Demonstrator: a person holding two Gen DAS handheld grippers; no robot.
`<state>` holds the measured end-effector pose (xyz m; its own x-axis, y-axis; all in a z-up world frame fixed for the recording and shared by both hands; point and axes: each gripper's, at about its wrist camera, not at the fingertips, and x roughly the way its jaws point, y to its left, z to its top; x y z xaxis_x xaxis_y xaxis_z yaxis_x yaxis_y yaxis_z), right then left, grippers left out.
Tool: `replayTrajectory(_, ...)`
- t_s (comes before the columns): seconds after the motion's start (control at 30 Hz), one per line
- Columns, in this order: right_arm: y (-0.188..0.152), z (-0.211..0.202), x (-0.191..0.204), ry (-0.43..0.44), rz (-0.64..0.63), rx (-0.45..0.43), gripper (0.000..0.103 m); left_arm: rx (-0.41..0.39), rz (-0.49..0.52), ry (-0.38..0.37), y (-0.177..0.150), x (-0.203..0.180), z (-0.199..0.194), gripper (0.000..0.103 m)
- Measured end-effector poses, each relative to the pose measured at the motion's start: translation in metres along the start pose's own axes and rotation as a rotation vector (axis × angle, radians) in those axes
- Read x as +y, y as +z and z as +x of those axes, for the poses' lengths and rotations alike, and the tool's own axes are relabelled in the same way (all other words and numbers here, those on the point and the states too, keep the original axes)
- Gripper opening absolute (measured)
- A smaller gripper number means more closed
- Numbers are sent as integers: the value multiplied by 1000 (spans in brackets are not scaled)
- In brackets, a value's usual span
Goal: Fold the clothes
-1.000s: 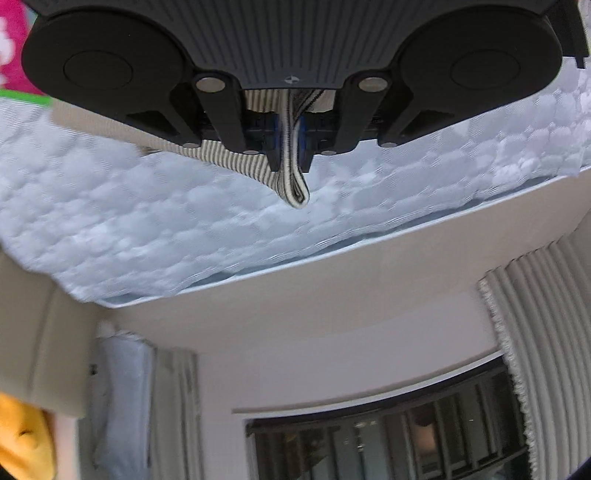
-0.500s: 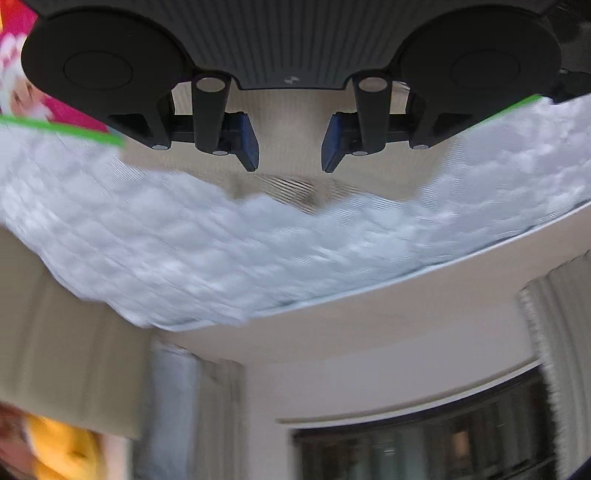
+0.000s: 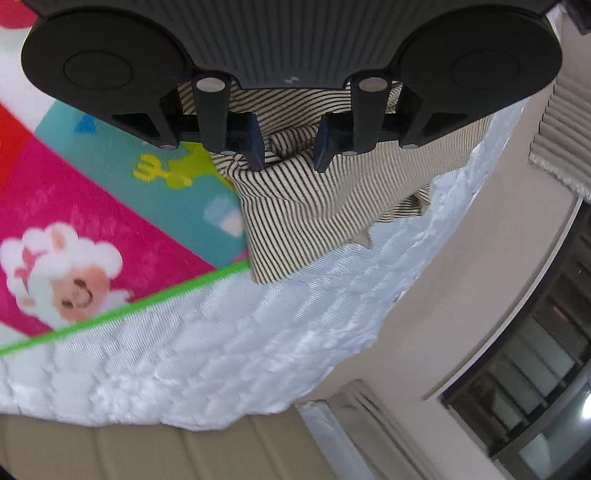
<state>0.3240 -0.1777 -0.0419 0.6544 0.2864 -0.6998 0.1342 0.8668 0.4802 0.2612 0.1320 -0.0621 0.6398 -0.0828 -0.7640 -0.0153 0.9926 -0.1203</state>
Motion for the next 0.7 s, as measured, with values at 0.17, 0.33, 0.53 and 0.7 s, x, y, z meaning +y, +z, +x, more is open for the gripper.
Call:
replayTrajectory(0.17,-27,-8,17,18,-81,-21,29,-40,-102,-171,3,7,-12,103)
replayTrajectory(0.33,-33,9,18,-16,-3,-50,29,33,-98,-365,-3,-5,-5,103)
replayTrajectory(0.53,-26,27,29,-21,-68,-110,18,44,5,-315,-11,-22,-4,103)
replayTrajectory(0.7,-12,22,45,-99,-257,-184,12,44,21,-307,-14,-22,-4,103)
